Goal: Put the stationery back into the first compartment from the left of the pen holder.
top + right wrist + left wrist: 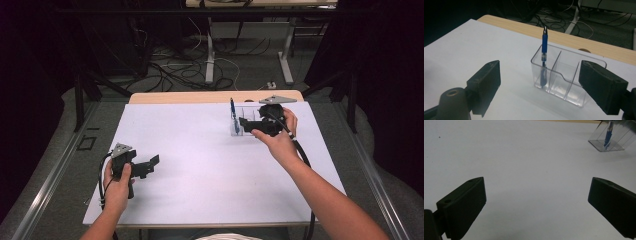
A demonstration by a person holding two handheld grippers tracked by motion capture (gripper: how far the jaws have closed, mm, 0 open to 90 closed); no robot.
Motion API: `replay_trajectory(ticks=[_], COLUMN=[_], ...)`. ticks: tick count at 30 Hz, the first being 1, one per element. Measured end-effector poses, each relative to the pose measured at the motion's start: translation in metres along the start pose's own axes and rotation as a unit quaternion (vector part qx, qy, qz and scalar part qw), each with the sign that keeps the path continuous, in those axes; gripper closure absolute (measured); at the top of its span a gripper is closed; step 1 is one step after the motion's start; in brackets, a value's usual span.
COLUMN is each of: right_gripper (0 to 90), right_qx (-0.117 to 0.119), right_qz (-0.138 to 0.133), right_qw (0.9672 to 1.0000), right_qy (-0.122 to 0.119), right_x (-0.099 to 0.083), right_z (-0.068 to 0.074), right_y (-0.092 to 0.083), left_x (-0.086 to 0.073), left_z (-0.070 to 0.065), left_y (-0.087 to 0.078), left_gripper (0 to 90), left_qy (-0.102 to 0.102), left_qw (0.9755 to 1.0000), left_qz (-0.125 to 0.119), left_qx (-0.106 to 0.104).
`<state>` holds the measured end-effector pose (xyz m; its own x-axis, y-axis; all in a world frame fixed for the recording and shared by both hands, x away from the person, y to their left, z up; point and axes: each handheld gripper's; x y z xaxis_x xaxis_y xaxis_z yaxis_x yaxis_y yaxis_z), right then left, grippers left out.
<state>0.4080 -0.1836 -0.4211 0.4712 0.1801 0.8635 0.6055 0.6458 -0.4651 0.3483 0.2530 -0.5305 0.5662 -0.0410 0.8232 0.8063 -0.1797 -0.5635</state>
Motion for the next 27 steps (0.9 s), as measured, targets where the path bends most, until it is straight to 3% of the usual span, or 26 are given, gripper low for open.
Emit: replay_trajectory(ticks=[7, 17, 27], right_gripper=[17.1, 16.8, 16.8], right_qx=[-0.004, 0.003, -0.016], right_qz=[0.000, 0.004, 0.006], right_qw=[0.9999, 1.0000, 0.9997], right_qy=[-0.010, 0.004, 0.014], right_x=[-0.026, -0.062, -0.089], right_z=[-0.001, -0.004, -0.016], right_y=[-0.012, -0.022, -0.028], left_x=[0.000, 0.000, 0.000], left_z=[0.000, 0.001, 0.001], left_y=[-0.001, -0.001, -0.001], left_gripper=[1.7, 1.7, 1.7], left_qy=[-0.002, -0.002, -0.004], left_qw=[1.0000, 1.0000, 1.0000], left_qz=[-0.001, -0.001, 0.000], left_qx=[0.001, 0.002, 0.002])
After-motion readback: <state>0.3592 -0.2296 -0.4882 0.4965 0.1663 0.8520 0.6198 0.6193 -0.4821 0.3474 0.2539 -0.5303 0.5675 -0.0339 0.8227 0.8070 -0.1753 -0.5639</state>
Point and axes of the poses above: each handheld gripper's, and its own axes: y roughly forward along the jaws, x roughly out of its top, z roughly to its left, and after that the axes turned 15 degrees about x, right-handed
